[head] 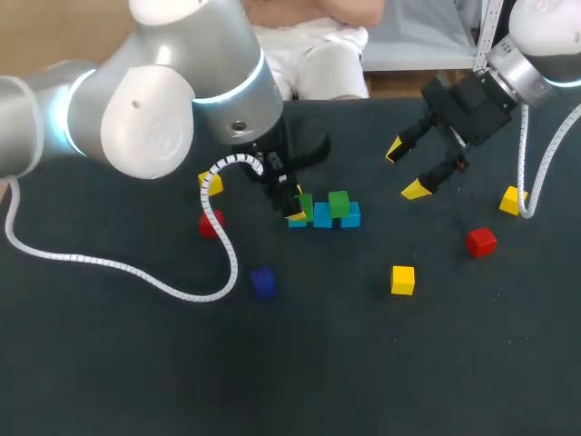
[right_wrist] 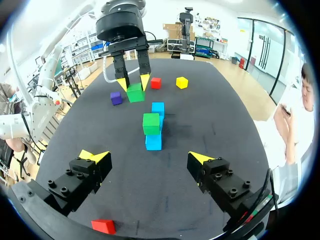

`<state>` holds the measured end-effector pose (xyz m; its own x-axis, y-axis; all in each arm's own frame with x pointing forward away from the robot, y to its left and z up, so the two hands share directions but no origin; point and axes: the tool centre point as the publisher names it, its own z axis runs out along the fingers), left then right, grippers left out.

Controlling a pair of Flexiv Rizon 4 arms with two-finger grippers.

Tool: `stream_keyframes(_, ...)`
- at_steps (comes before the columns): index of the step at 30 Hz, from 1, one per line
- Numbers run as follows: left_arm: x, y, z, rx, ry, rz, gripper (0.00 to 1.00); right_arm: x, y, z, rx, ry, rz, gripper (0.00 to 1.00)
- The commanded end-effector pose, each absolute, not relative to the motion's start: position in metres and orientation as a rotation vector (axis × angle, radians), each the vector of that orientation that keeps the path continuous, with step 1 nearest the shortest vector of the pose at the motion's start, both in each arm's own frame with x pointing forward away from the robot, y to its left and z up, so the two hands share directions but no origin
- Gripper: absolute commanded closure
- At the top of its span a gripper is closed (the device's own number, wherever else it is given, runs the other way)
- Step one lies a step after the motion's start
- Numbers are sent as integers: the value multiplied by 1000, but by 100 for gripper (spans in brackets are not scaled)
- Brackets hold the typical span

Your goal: Place the blue cubes, place green cubes on the blue cubes, place the yellow cubes on the green cubes, then place the red cubes on the yellow cubes, and place purple cube on the red cubes.

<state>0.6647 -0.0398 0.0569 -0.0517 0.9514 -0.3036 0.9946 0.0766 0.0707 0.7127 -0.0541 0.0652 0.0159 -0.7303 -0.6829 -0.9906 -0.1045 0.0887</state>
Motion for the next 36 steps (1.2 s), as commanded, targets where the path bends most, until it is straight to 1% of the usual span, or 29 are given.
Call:
stream_keyframes(1, 666, -40, 57, 1959, 2087, -231, 100, 712, -54, 65, -1881, 1755, 834, 0)
stream_keyframes(20, 662, -35, 70, 1926, 2173, -254, 100, 712, -54, 65, -1881, 1755, 834, 0)
stream_keyframes(36, 674, -54, 64, 1949, 2180, -410, 100, 712, -54, 65, -1881, 1755, 834, 0)
